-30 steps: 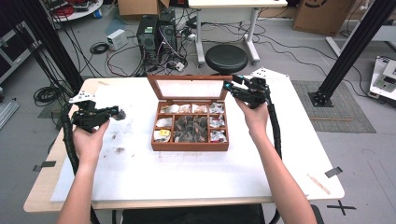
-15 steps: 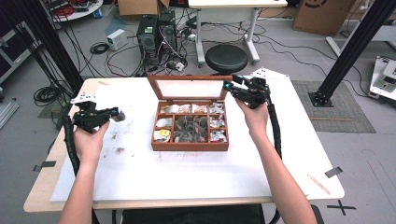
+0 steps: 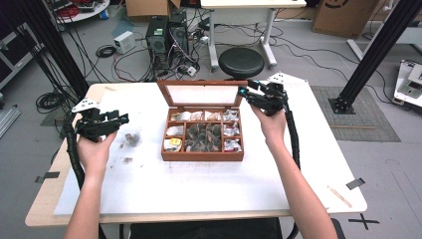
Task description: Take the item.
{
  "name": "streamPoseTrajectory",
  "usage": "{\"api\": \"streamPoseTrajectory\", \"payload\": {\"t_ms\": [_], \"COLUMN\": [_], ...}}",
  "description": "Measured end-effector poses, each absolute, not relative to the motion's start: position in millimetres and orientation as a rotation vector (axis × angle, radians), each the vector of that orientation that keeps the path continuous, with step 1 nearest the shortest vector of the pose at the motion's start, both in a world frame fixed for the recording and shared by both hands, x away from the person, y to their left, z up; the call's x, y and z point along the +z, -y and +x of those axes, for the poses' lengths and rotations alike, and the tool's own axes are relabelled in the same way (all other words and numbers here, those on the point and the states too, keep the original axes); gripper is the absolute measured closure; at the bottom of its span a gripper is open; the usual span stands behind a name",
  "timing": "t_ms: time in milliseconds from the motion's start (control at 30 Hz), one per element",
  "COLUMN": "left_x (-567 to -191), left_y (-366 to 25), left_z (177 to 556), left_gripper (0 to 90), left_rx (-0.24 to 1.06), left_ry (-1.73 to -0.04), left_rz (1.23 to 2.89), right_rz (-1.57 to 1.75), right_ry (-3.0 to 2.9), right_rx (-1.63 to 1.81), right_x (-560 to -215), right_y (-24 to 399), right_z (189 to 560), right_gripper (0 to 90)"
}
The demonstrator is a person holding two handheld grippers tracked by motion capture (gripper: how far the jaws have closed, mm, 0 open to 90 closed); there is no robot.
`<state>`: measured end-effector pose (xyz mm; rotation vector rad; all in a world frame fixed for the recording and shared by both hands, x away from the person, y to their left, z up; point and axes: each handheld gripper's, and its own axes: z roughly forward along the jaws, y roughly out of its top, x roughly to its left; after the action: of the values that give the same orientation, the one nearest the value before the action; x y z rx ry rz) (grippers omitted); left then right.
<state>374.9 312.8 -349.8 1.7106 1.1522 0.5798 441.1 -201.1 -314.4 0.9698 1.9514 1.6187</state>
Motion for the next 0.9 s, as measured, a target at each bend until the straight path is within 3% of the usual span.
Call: {"api": "streamPoseTrajectory", "payload": {"t_ms": [200, 900], "left_x": [-346, -354], "left_y": [-302, -236], "left_z": [366, 326], "left_gripper": [42.8, 38.4], "left_rx": [0.579, 0.480], "left_ry": [-1.071, -0.791], "left_rz": [1.698, 1.742], "right_rz": [0.968, 0.970], "right_ry": [-1.951, -1.952], "right_rx": [1.613, 1.615], "right_x": [-314, -314], "right_y": [201, 201], "right_z": [441, 441], "right_gripper": [51.2, 51.2]}}
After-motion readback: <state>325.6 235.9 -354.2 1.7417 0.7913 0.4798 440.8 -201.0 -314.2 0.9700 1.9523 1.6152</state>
